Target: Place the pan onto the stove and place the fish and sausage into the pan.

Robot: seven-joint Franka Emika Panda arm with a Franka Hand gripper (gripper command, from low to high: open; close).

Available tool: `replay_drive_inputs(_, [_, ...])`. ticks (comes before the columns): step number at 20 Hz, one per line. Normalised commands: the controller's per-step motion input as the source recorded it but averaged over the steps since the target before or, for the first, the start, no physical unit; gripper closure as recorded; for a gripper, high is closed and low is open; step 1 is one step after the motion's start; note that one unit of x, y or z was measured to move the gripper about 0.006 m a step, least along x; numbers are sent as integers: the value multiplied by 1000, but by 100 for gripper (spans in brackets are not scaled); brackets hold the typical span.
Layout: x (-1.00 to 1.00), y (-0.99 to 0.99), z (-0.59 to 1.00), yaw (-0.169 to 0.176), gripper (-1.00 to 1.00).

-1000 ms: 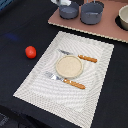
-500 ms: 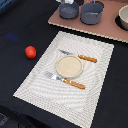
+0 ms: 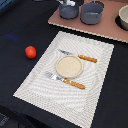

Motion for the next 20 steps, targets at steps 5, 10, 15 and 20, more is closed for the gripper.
replay_drive_inputs(5, [237, 431, -45, -21, -100])
replay_drive_inputs(10, [186, 366, 9, -18, -100])
replay_drive_inputs(15, [137, -70, 468, -55, -100])
replay_drive_inputs(20, [138, -775, 759, -67, -100])
